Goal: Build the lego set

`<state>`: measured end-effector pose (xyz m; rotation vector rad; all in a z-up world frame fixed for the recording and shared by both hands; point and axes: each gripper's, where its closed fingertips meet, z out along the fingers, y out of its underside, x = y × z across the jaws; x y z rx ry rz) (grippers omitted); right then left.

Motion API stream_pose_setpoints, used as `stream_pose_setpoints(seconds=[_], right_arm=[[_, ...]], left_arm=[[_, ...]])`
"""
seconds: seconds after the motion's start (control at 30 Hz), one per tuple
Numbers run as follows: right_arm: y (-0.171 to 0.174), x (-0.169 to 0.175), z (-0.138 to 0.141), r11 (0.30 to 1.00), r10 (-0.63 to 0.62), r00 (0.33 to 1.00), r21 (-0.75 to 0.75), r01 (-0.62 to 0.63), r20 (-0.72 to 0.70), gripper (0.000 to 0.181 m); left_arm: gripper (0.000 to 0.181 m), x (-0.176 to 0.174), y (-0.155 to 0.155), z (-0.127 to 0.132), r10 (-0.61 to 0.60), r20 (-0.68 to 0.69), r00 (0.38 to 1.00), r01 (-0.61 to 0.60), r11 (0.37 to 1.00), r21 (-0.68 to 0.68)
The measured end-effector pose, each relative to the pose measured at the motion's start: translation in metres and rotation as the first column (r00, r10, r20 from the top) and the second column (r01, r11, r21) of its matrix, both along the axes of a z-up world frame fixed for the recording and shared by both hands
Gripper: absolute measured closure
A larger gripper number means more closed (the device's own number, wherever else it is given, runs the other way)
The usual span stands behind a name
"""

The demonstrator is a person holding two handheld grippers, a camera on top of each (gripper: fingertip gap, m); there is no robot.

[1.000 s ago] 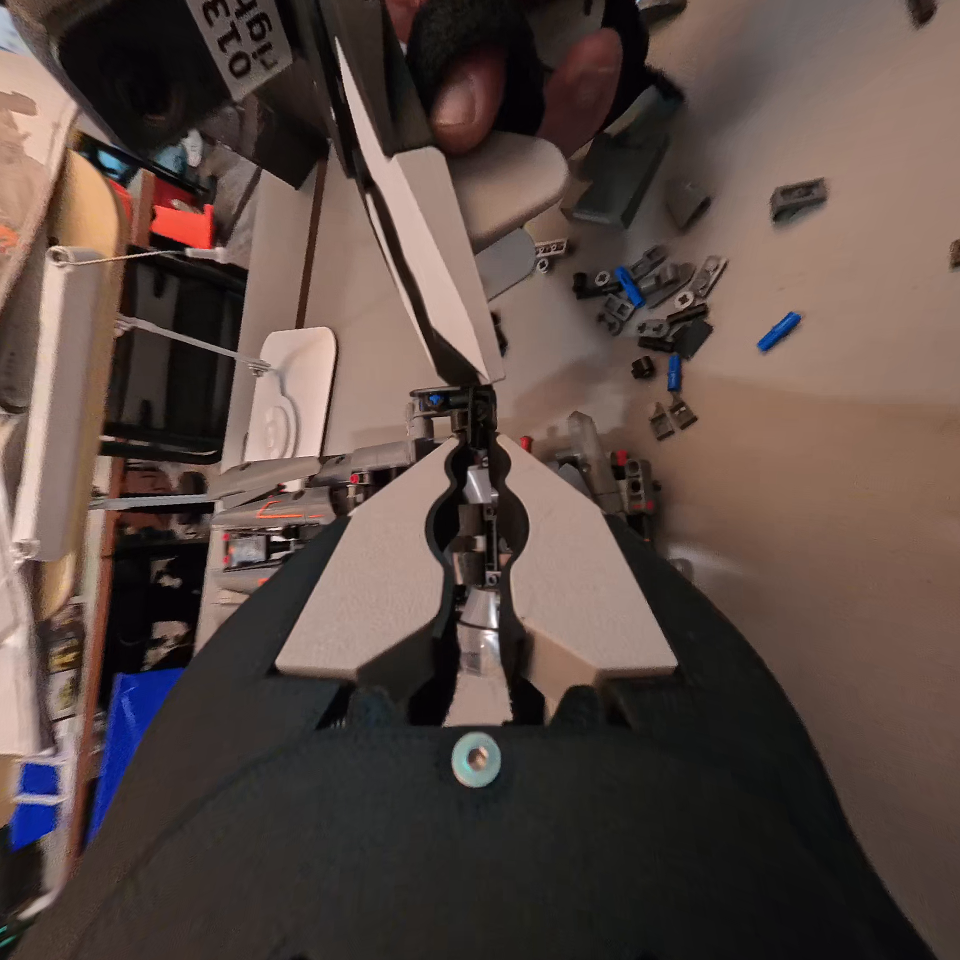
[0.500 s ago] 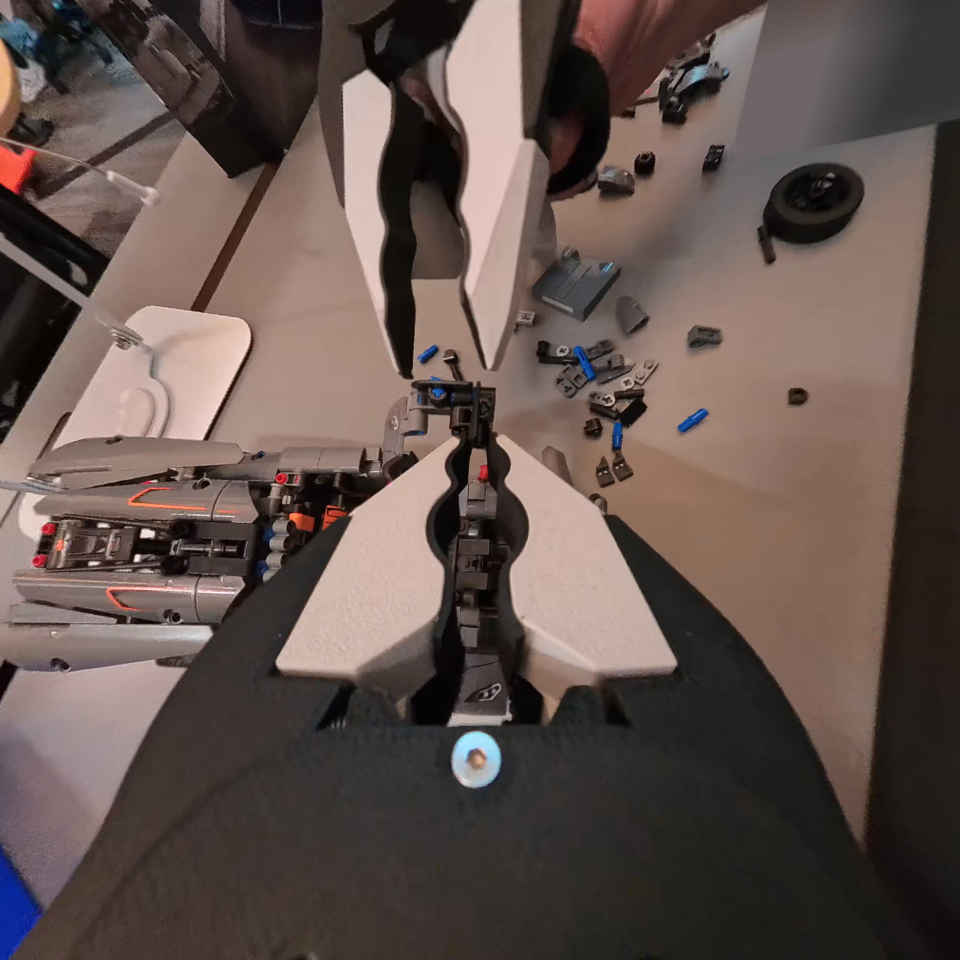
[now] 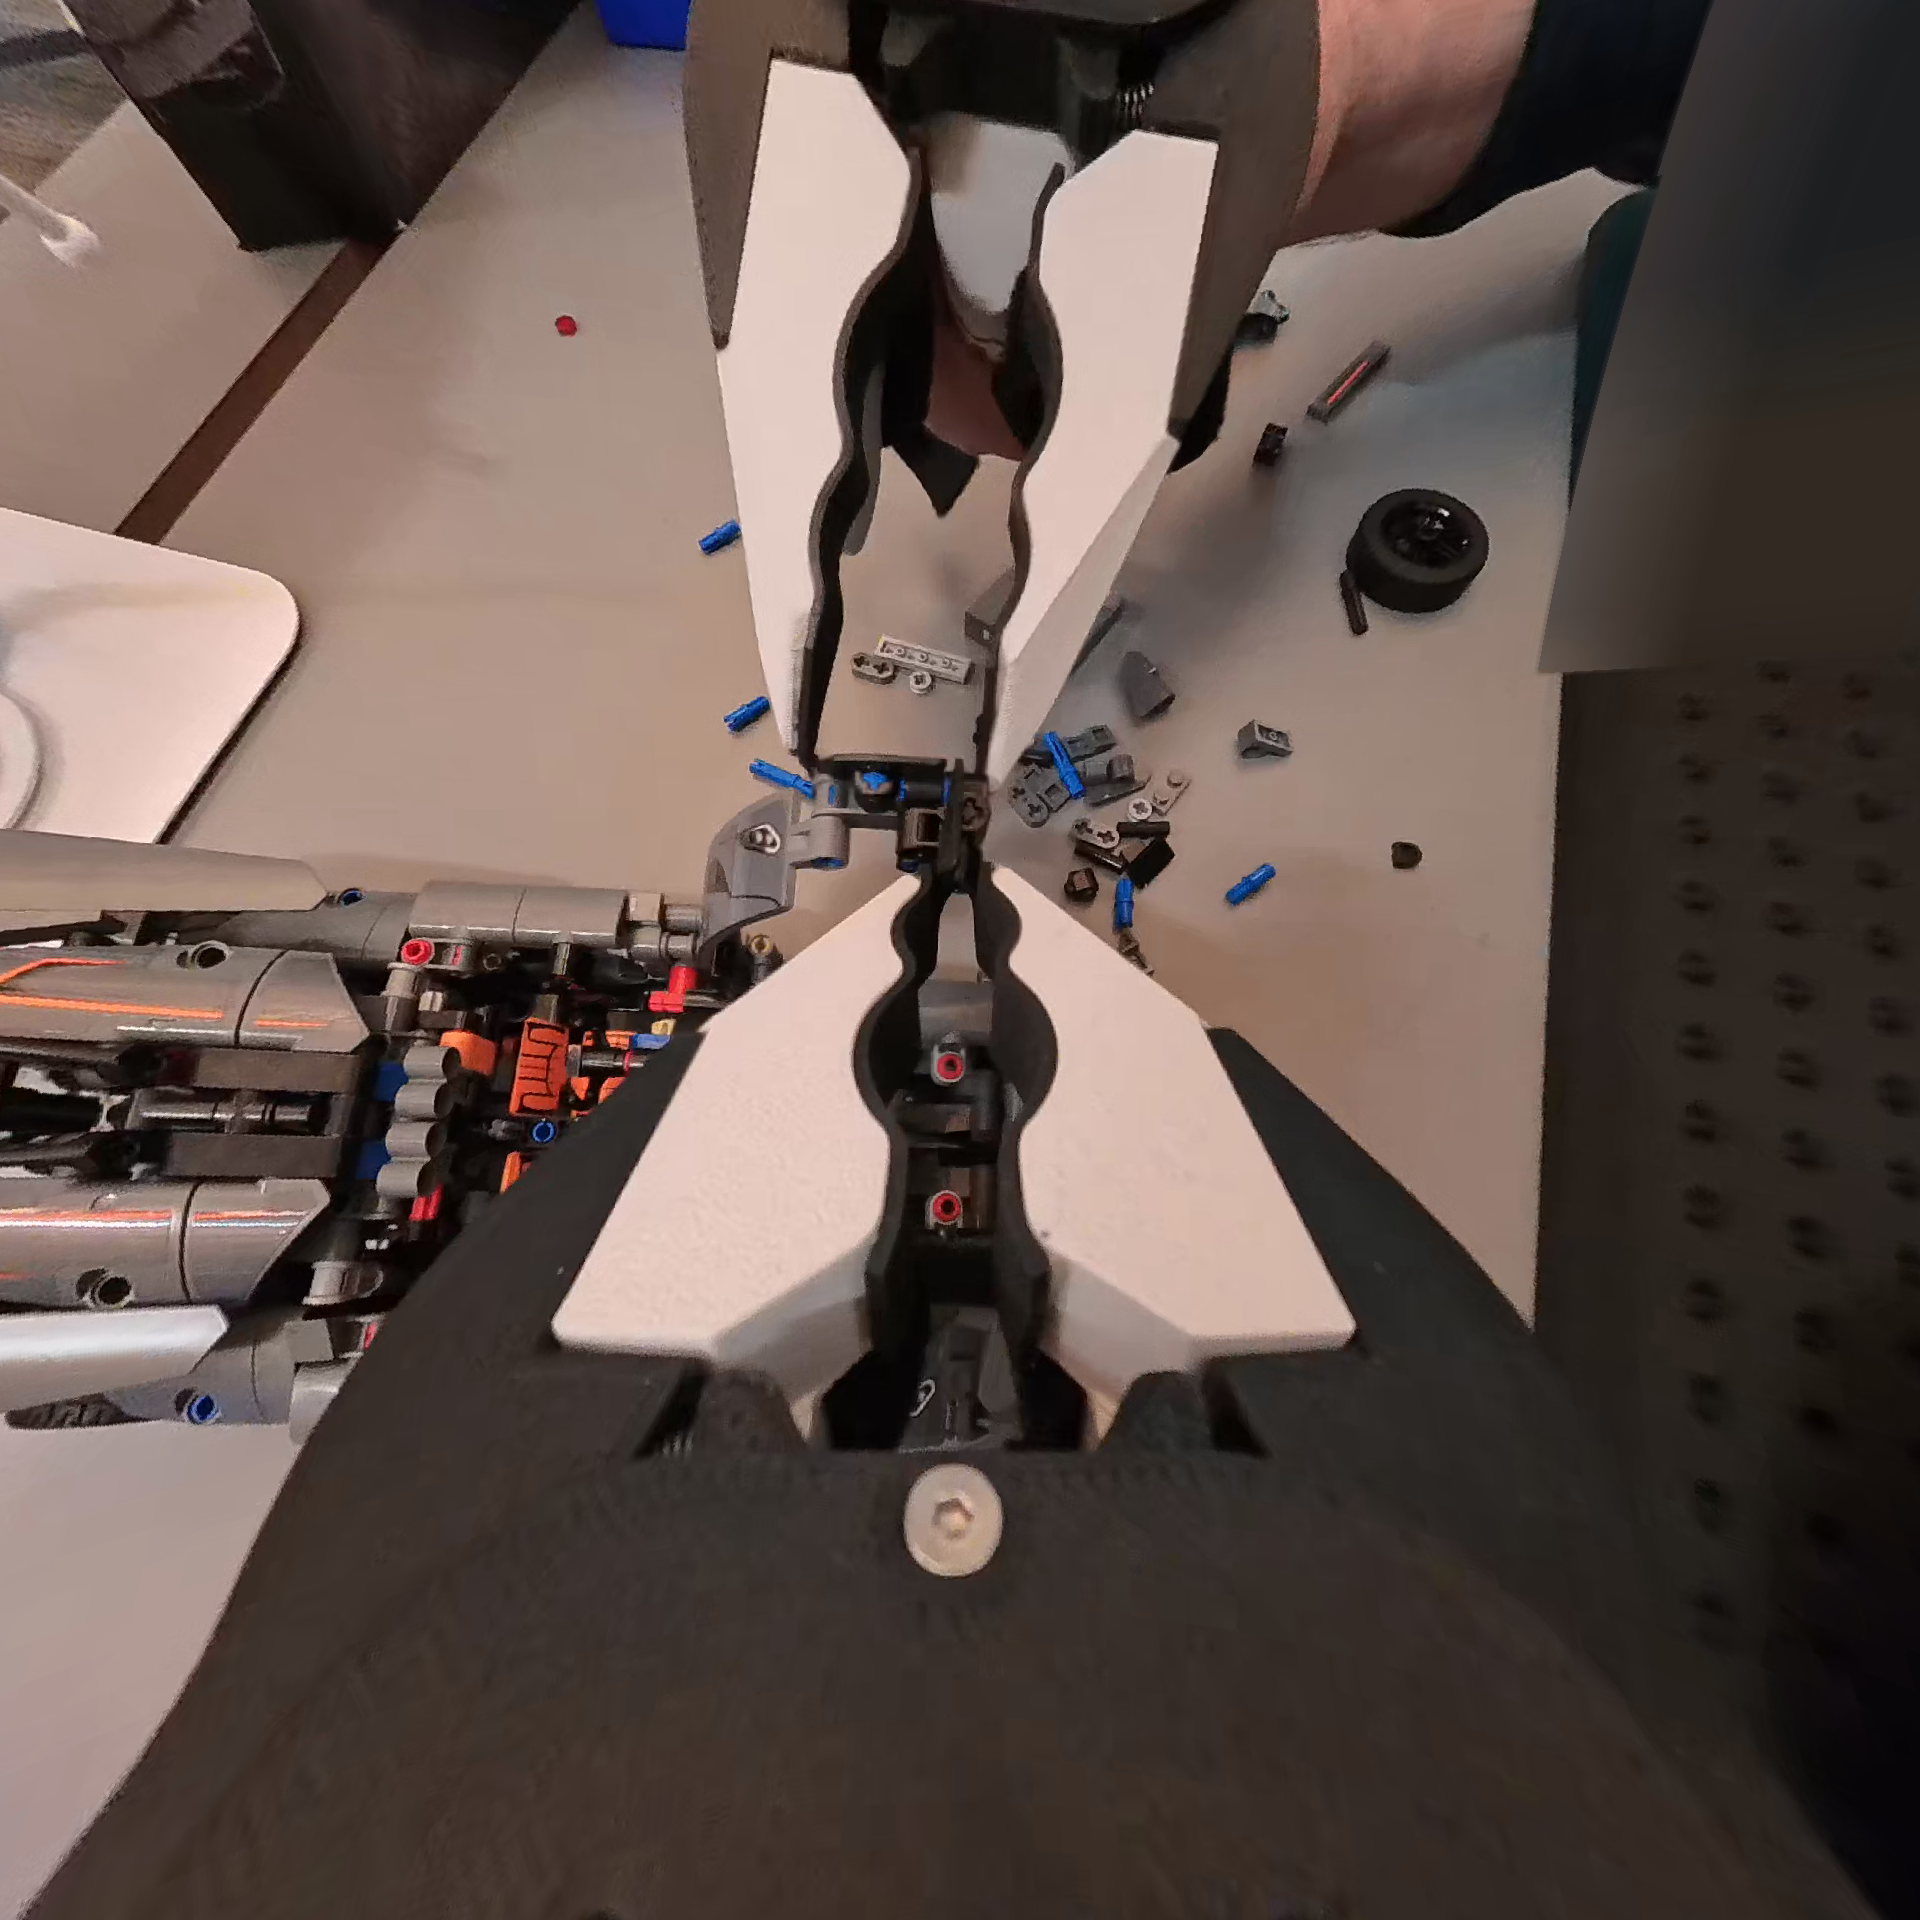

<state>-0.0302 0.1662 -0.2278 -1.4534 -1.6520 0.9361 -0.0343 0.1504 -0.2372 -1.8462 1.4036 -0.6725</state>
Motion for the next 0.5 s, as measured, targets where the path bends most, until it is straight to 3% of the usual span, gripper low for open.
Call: stream_pose_setpoints(seconds=[0.2,0.5], right_arm=[[-0.002,0.004,0.002,0.999,0.005,1.000,0.050,-0.006,0.012,0.166],[0.003,0.004,0.001,1.000,-0.025,1.000,0.006,0.025,0.005,0.170]], left_arm=[[0.178,0.003,0.005,0.004,0.029,0.038,0.999,-0.027,0.999,-0.038],[0.176,0.004,0.010,0.005,0.055,0.092,0.994,-0.046,0.994,-0.099]])
